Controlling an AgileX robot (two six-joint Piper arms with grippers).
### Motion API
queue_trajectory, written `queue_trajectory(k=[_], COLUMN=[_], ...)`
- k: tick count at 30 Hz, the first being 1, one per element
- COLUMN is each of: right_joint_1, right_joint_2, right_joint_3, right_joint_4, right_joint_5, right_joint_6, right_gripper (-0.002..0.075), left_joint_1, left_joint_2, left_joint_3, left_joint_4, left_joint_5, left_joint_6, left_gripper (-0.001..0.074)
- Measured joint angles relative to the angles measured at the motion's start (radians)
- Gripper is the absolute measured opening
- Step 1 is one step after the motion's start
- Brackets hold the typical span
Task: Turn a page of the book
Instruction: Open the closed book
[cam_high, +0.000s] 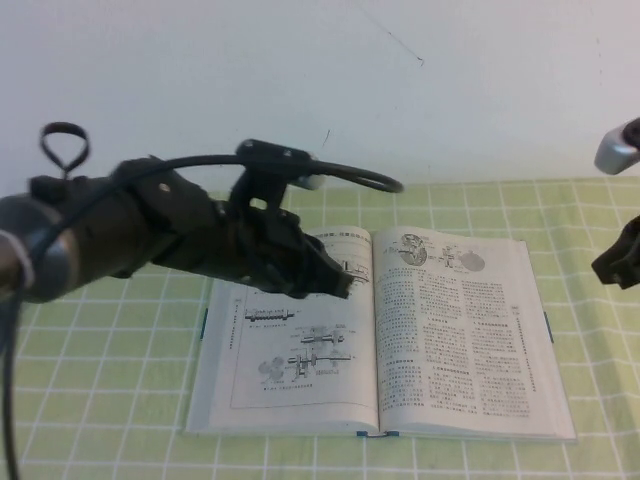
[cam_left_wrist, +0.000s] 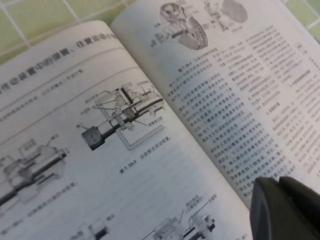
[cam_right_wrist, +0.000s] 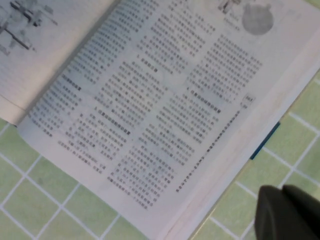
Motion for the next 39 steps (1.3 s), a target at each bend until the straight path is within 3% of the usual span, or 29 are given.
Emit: queue_trajectory(k=[12, 15, 17, 20, 23, 30, 39], right_joint_1=[0.003, 0.003, 0.003, 0.003, 0.003, 0.003, 0.003], right_joint_2=[0.21, 0.249, 0.274, 0.304, 0.335, 0.399, 0.446], right_joint_3=[-0.001, -0.001, -0.001, -0.002, -0.002, -0.003, -0.029], right_joint_4=[0.053, 0.07, 0.102, 0.169, 0.231, 0.302, 0.324], right_joint_5=[0.024, 0.018, 0.013, -0.003, -0.026, -0.06, -0.068], right_joint_6=[-0.008, -0.017, -0.031, -0.04, -0.042, -0.042, -0.042], right_gripper=[-0.0002, 0.0029, 0.0104, 0.0284, 0.0395, 0.0393, 0.0388], left_joint_1=[-0.031, -0.031, -0.031, -0.029, -0.029, -0.029, -0.031], left_joint_2=[0.257, 0.269, 0.275, 0.279, 0.281, 0.281, 0.281], left_joint_3=[-0.079, -0.083, -0.085, -0.087, -0.092, -0.098, -0.098], left_joint_4=[-0.003, 0.009, 0.015, 0.027, 0.066, 0.157, 0.168], left_joint_5=[0.035, 0.039, 0.039, 0.041, 0.041, 0.041, 0.041], left_joint_6=[-0.053, -0.071, -0.078, -0.094, -0.153, -0.262, -0.272], left_gripper=[-0.0004, -0.0004, -0.0004, -0.0004, -0.0004, -0.0004, -0.0004])
